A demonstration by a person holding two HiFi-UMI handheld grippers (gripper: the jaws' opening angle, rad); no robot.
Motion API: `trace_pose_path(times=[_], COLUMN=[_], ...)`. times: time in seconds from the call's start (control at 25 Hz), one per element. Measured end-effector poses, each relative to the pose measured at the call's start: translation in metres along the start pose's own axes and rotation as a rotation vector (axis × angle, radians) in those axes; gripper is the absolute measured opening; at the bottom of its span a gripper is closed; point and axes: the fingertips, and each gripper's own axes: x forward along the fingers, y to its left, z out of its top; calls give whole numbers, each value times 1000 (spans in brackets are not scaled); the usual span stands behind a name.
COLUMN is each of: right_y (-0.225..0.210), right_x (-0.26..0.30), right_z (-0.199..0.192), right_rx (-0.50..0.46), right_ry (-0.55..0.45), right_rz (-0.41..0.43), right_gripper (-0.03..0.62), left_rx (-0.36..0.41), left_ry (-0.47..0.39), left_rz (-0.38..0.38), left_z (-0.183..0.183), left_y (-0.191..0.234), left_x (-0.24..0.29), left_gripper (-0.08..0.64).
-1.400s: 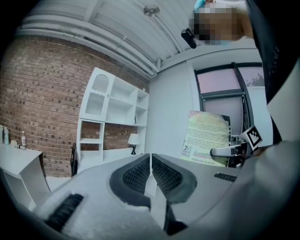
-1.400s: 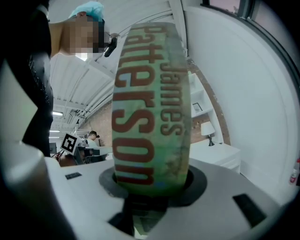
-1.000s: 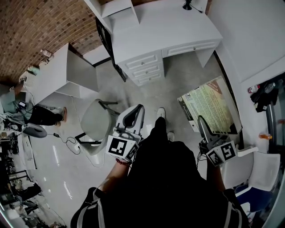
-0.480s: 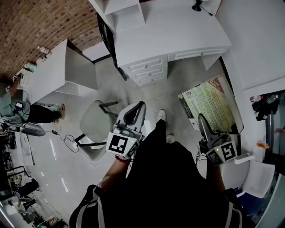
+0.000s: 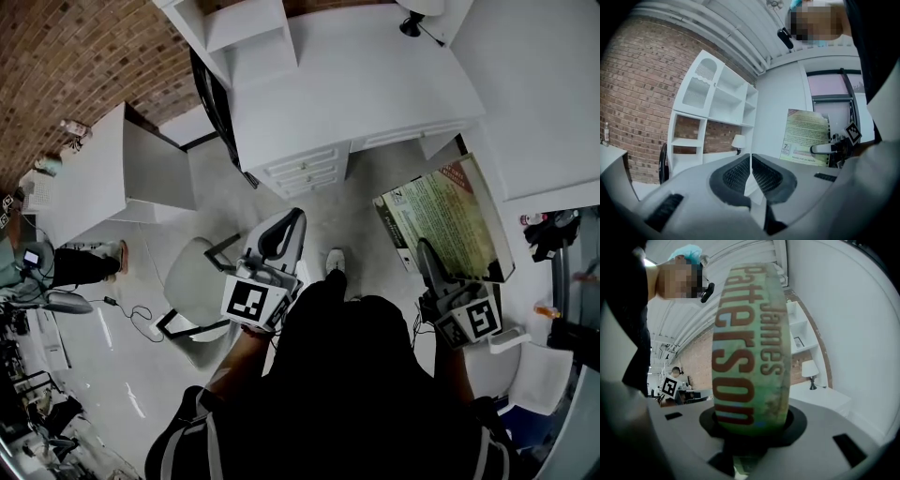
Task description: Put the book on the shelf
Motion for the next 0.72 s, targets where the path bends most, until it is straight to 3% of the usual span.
trace_pose_path(times=[0.4, 0.72], right_y=[-24, -30], right_x=[17, 42], right_z=[3, 3], right_rx=[11, 22], right_ry=[-23, -19], right_rz=[-80, -63], right_gripper=[166, 166], left_rx=[9, 32], left_ry=[-1, -13], left_rz=[-42, -26], left_z=[7, 0], left_y=[21, 41], left_x=[25, 35], left_gripper=[28, 28])
